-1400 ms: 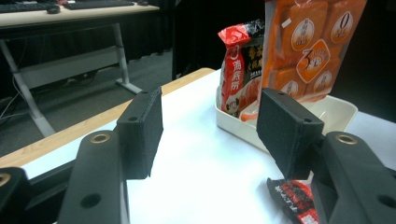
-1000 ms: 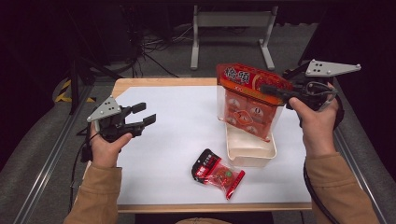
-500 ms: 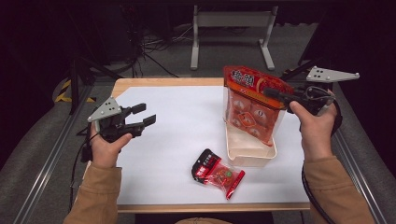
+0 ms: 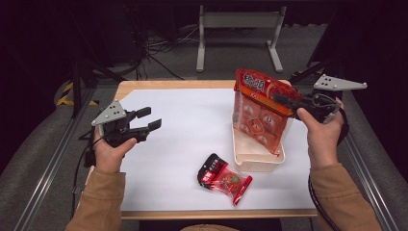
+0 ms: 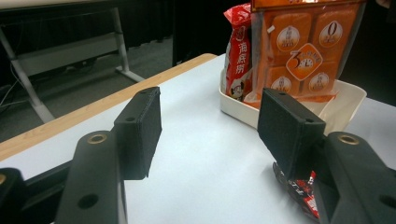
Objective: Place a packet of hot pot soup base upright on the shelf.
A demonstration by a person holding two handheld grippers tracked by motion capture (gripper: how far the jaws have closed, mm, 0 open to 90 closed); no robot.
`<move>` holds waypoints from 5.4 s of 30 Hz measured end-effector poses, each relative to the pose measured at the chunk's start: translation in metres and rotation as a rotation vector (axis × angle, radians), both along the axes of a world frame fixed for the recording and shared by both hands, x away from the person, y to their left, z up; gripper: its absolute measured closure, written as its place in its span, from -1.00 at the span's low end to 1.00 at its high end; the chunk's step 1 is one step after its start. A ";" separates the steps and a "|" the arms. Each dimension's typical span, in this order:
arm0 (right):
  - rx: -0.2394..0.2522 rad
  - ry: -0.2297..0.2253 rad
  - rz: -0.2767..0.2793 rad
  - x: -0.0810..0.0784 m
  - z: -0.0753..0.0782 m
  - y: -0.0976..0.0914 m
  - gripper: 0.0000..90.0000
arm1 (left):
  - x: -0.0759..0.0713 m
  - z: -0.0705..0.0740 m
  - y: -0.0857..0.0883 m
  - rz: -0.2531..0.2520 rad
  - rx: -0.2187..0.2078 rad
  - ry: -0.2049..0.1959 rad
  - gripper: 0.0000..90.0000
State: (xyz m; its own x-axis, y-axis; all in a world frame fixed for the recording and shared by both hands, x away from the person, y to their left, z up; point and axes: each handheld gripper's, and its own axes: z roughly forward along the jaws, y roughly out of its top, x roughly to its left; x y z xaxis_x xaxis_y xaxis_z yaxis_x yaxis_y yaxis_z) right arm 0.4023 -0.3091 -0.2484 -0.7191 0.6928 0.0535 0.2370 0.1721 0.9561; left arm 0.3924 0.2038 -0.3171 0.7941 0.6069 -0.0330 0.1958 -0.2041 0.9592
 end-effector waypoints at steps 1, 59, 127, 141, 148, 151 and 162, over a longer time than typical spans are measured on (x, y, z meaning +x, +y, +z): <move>-0.001 0.002 0.002 0.001 -0.002 0.000 1.00 | 0.000 0.000 0.000 0.001 -0.002 0.001 -0.09; 0.040 0.113 -0.054 0.005 -0.056 -0.029 0.45 | 0.007 -0.021 -0.019 -0.036 0.039 0.074 -0.27; -0.090 0.112 -0.177 -0.041 -0.102 -0.084 -0.34 | -0.019 -0.099 -0.096 -0.301 0.137 0.321 -0.14; -0.099 0.108 -0.179 -0.041 -0.102 -0.082 -0.35 | -0.020 -0.115 -0.108 -0.322 0.181 0.374 -0.15; -0.097 0.108 -0.178 -0.041 -0.102 -0.082 -0.35 | -0.022 -0.121 -0.113 -0.329 0.195 0.421 -0.18; -0.095 0.107 -0.176 -0.041 -0.102 -0.082 -0.35 | -0.022 -0.123 -0.114 -0.331 0.196 0.433 -0.21; -0.097 0.102 -0.166 -0.039 -0.103 -0.080 -0.35 | -0.023 -0.130 -0.118 -0.351 0.231 0.477 -0.21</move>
State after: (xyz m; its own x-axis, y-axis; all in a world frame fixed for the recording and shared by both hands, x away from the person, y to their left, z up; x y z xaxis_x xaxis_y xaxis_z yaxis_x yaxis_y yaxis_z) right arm 0.3629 -0.3894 -0.3509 -0.5889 0.8068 0.0476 0.3647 0.2128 0.9065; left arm 0.3693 0.0854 -0.4475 0.8773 0.3467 -0.3318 0.4746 -0.5248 0.7066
